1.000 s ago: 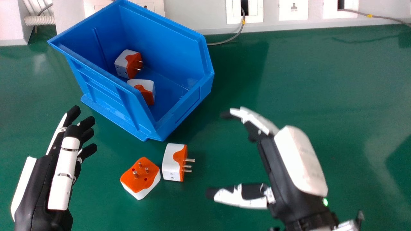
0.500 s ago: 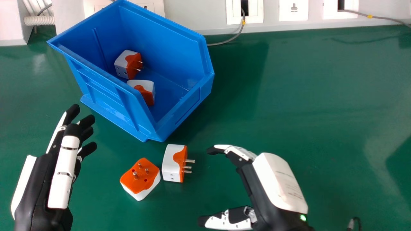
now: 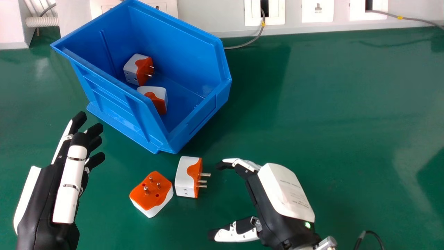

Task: Pick all objects and put in blue box

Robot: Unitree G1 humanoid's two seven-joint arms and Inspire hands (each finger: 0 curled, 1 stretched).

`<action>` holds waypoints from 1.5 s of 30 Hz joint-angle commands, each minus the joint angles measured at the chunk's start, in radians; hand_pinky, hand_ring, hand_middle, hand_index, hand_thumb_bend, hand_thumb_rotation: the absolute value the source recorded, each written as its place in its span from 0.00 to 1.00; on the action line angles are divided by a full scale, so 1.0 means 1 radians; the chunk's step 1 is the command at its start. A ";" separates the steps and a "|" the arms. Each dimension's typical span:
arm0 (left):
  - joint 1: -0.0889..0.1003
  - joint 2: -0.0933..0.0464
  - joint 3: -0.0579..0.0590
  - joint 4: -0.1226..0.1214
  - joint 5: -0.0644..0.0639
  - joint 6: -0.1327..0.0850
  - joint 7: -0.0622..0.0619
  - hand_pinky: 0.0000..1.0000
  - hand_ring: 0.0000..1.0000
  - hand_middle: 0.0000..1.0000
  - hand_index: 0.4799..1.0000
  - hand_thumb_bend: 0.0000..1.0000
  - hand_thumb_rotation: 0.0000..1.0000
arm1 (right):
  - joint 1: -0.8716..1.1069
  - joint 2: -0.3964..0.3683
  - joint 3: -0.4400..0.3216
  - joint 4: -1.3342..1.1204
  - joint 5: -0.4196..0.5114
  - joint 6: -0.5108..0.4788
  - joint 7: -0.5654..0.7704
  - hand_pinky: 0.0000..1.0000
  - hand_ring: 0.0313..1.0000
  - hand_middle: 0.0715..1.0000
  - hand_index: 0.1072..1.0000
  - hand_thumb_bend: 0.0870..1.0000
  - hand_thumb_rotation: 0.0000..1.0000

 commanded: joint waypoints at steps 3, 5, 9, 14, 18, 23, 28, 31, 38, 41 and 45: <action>-0.008 0.011 0.006 -0.008 -0.002 -0.021 -0.002 0.90 0.94 0.93 0.93 0.40 1.00 | -0.048 0.013 -0.002 0.000 -0.013 0.026 0.005 0.69 0.79 0.81 0.73 0.62 0.07; -0.006 0.010 0.006 -0.009 -0.003 -0.021 -0.003 0.90 0.94 0.93 0.93 0.40 1.00 | -0.067 0.014 -0.002 0.012 -0.013 0.038 0.006 0.70 0.80 0.81 0.74 0.62 0.08; -0.007 0.009 0.006 -0.002 -0.005 -0.025 -0.006 0.90 0.94 0.93 0.93 0.40 1.00 | -0.121 0.025 -0.003 0.049 -0.018 0.069 0.007 0.70 0.80 0.82 0.74 0.62 0.09; -0.008 0.009 0.008 -0.005 -0.014 -0.015 -0.010 0.90 0.94 0.93 0.93 0.40 1.00 | -0.190 0.046 0.010 0.104 -0.032 0.109 -0.006 0.70 0.80 0.82 0.75 0.63 0.11; -0.005 0.009 0.010 -0.014 -0.017 -0.007 -0.010 0.90 0.94 0.93 0.93 0.40 1.00 | -0.226 0.062 0.020 0.147 -0.044 0.125 -0.019 0.70 0.80 0.82 0.76 0.63 0.12; -0.003 0.008 0.008 -0.015 -0.013 -0.004 -0.007 0.90 0.94 0.93 0.93 0.40 1.00 | -0.266 0.075 0.039 0.189 -0.058 0.143 -0.021 0.70 0.81 0.82 0.75 0.64 0.14; -0.002 0.008 0.005 -0.021 -0.010 0.001 -0.004 0.90 0.94 0.93 0.93 0.40 1.00 | -0.313 0.079 0.058 0.245 -0.065 0.152 -0.023 0.70 0.81 0.82 0.75 0.64 0.14; 0.003 0.007 0.006 -0.027 -0.011 0.003 -0.004 0.90 0.94 0.93 0.93 0.40 1.00 | -0.334 0.082 0.071 0.269 -0.067 0.165 -0.017 0.70 0.81 0.82 0.74 0.65 0.15; 0.008 0.008 0.007 -0.035 -0.008 0.012 -0.001 0.90 0.94 0.93 0.93 0.40 1.00 | -0.372 0.091 0.103 0.312 -0.068 0.198 -0.007 0.71 0.81 0.82 0.73 0.65 0.15; 0.011 0.006 0.004 -0.042 -0.006 0.018 0.001 0.90 0.94 0.93 0.93 0.40 1.00 | -0.386 0.101 0.112 0.326 -0.062 0.210 -0.008 0.70 0.80 0.81 0.73 0.65 0.16; 0.016 0.005 0.003 -0.052 -0.007 0.022 0.002 0.90 0.94 0.93 0.93 0.40 1.00 | -0.402 0.116 0.119 0.353 -0.054 0.218 -0.015 0.70 0.80 0.81 0.74 0.65 0.16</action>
